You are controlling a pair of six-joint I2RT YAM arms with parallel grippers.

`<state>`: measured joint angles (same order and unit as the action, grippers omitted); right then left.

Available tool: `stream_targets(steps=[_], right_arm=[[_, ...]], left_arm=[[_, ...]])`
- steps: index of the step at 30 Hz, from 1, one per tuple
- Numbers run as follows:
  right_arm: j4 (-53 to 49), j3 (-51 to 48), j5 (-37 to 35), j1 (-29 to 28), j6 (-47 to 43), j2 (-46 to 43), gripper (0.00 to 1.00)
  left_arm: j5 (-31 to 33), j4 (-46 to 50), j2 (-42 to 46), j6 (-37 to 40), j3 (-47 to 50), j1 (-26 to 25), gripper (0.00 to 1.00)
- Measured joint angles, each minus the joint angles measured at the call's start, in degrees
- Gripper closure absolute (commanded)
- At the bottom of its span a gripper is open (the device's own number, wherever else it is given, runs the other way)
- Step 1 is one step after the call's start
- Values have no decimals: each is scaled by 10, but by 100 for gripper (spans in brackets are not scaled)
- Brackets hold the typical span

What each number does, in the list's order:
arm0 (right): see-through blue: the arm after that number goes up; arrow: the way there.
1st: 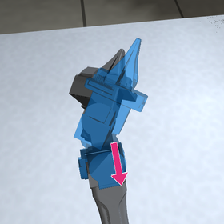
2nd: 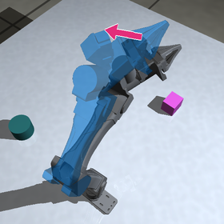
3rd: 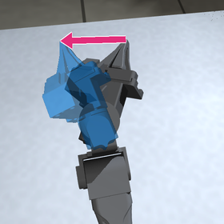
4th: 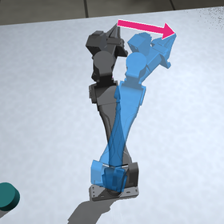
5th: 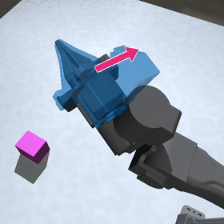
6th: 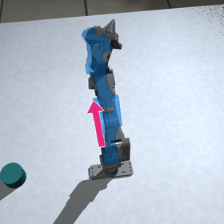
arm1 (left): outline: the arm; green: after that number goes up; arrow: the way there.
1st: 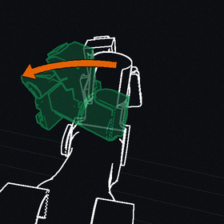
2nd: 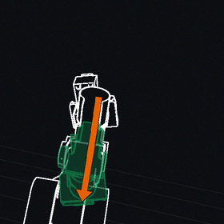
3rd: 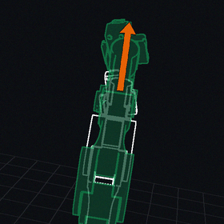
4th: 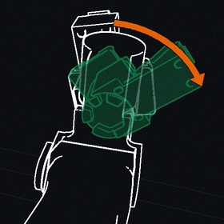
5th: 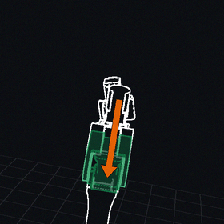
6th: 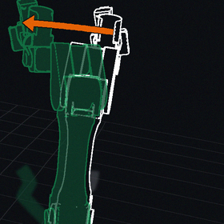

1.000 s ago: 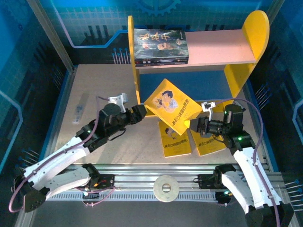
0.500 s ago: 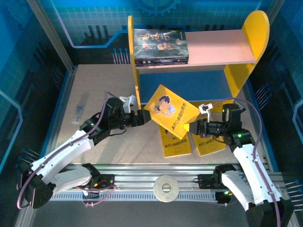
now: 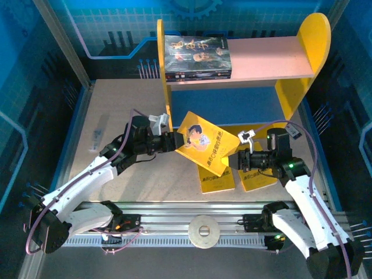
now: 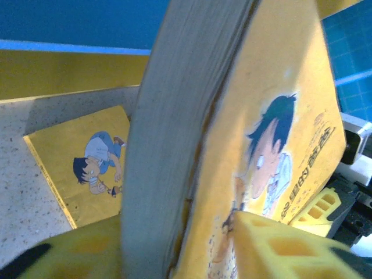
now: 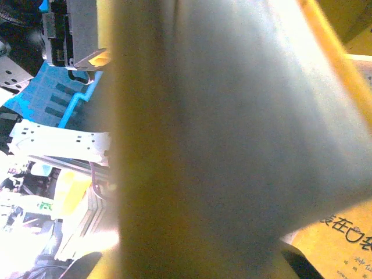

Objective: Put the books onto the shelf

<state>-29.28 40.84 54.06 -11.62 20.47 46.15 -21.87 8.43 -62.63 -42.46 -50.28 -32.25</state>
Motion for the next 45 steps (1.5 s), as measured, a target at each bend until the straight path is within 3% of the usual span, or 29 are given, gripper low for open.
stream_targets(steps=[6, 13, 23, 30, 39, 45], right_arm=[[-8, 0, -15, 0, 0, 9, 85], [33, -10, -28, 0, 37, 8, 67], [180, -109, -68, 0, 173, -24, 52], [287, -199, -83, -5, 280, -66, 27], [350, -224, -111, -48, 338, -90, 24], [414, -233, -132, -80, 368, -57, 34]], left_arm=[[-12, -24, 3, -11, 3, 4, 86], [-16, -67, 31, -18, 26, 4, 100], [-6, -118, 49, -56, 83, 2, 100], [11, -148, 48, -63, 84, 2, 100], [20, -186, 45, -72, 84, 2, 100], [23, -208, 45, -72, 88, 2, 100]])
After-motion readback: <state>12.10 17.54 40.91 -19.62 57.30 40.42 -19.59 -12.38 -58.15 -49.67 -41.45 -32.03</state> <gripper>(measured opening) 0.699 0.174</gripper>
